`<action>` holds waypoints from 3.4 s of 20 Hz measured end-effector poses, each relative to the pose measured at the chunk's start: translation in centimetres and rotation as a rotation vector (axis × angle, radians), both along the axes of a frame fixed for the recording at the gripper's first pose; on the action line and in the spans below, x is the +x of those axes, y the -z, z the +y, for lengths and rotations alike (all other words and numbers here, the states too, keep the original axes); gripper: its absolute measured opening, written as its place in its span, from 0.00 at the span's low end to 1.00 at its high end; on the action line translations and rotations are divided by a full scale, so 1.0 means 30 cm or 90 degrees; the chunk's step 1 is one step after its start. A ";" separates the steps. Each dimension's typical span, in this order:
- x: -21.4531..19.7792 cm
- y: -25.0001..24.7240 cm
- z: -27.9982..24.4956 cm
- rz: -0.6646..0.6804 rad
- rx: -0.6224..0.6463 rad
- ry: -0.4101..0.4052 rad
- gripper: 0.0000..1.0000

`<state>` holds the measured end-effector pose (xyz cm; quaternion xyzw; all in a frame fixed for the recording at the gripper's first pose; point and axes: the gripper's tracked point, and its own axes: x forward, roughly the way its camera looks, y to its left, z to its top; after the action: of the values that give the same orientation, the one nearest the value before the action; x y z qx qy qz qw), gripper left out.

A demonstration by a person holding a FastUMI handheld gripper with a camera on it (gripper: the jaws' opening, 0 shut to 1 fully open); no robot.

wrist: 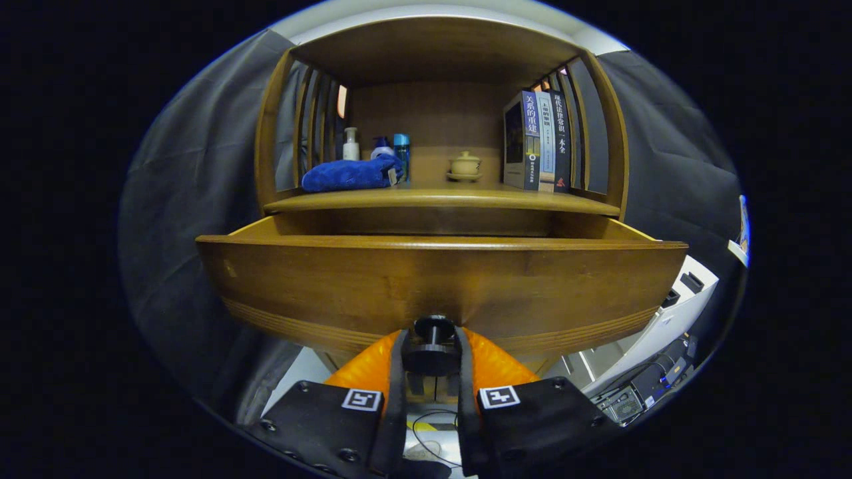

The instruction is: Pull open the drawer, take out the items inside it, and place them on the countertop above the cabinet.

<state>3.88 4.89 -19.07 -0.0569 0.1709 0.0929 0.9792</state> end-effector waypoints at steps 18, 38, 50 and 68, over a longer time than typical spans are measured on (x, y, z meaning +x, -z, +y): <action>-0.215 0.036 -0.013 0.090 -0.022 -0.014 0.32; -0.208 -0.216 -0.126 -0.029 0.058 0.052 0.99; -0.006 -0.498 -0.103 -0.086 0.109 0.060 0.97; 0.298 -0.053 0.007 0.318 -0.040 0.014 0.99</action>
<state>12.82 5.11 -17.47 -0.0608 0.4113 0.0878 0.9052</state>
